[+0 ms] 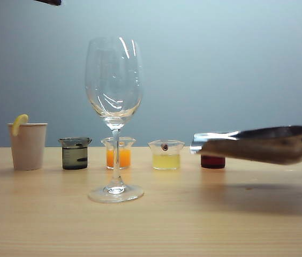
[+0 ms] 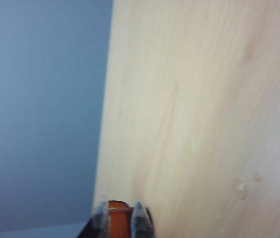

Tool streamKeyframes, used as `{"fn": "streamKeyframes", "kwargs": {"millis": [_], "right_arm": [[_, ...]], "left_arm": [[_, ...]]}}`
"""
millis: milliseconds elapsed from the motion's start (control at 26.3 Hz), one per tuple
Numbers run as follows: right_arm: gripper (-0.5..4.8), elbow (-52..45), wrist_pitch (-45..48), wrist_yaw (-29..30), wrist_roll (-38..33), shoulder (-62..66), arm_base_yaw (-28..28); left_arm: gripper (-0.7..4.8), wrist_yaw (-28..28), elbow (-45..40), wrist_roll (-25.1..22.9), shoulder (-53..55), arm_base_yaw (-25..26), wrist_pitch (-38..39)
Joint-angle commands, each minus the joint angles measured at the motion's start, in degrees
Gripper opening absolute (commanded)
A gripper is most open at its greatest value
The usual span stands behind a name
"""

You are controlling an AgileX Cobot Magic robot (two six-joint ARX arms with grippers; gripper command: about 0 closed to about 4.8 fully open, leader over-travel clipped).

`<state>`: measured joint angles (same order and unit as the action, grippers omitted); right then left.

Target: Pick up the ice scoop on the desk filled with ice cubes, pour the ice into the goblet, and finally put the scoop back on the table.

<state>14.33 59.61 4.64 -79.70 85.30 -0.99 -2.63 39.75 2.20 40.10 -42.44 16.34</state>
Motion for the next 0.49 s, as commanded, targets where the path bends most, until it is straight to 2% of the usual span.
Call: {"fn": "streamKeyframes", "kwargs": {"millis": [38, 190, 494], "right_arm": [[-0.09, 0.59, 4.20, 1.16, -3.10, -0.42, -0.02], [-0.09, 3.52, 2.38, 2.12, -3.28, -0.96, 0.02], [-0.09, 17.94, -20.76, 5.64, -2.82, -5.38, 0.15]], "left_arm": [[-0.05, -0.11, 0.24, -0.24, -0.13, -0.04, -0.63], [-0.05, -0.13, 0.24, -0.26, -0.15, -0.04, -0.66], [-0.05, 0.28, 0.28, -0.26, -0.26, -0.04, -0.55]]}}
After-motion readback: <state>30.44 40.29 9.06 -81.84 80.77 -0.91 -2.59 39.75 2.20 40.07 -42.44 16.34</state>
